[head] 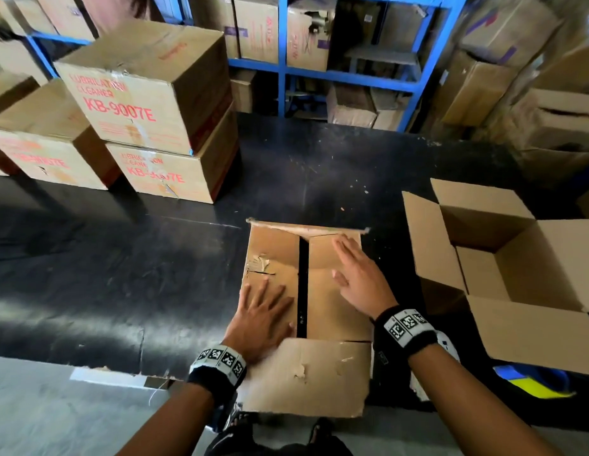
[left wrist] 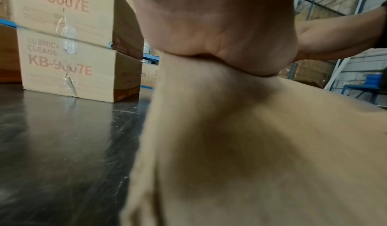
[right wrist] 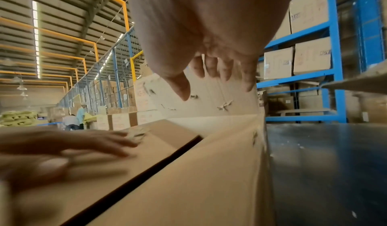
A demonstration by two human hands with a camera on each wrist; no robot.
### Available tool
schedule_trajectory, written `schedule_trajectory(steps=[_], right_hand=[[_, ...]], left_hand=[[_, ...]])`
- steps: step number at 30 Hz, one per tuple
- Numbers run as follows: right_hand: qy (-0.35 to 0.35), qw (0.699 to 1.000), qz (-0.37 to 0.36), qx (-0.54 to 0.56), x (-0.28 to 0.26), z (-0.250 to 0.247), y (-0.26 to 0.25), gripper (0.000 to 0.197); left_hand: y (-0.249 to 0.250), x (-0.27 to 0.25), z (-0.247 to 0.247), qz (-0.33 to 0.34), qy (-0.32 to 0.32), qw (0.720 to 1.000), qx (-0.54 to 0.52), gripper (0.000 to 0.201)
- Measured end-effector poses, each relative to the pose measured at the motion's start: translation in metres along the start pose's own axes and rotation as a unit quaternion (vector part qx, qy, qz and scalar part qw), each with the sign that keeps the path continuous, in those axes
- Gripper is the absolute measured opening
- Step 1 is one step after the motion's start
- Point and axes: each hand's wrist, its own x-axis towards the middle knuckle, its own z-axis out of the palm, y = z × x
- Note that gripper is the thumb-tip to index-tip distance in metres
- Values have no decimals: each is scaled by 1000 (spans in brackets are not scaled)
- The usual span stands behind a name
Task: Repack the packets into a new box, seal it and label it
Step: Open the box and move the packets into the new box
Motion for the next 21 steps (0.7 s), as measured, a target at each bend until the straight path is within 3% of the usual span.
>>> schedule_trajectory(steps=[2, 5, 9, 13, 18, 21], right_hand=[[-1, 1000, 18, -7, 31, -5, 10, 80], [-25, 997, 70, -8, 80, -9, 27, 75], [-146, 979, 130, -47, 119, 2, 53, 60], [-244, 953, 162, -74, 128, 12, 66, 53], [-203, 961, 136, -131, 128, 8, 51, 52], [-135, 979, 50, -148, 108, 3, 28, 42]], left_hand=[[-1, 2, -1, 1, 3, 1000, -1, 65], [-1, 1, 0, 15, 3, 1000, -3, 56], [-1, 0, 1, 22, -6, 1000, -18, 46], [-1, 4, -2, 13, -38, 999, -16, 49], [-1, 8, -10, 2, -61, 998, -27, 52], [3, 16, -18, 33, -88, 995, -30, 53]])
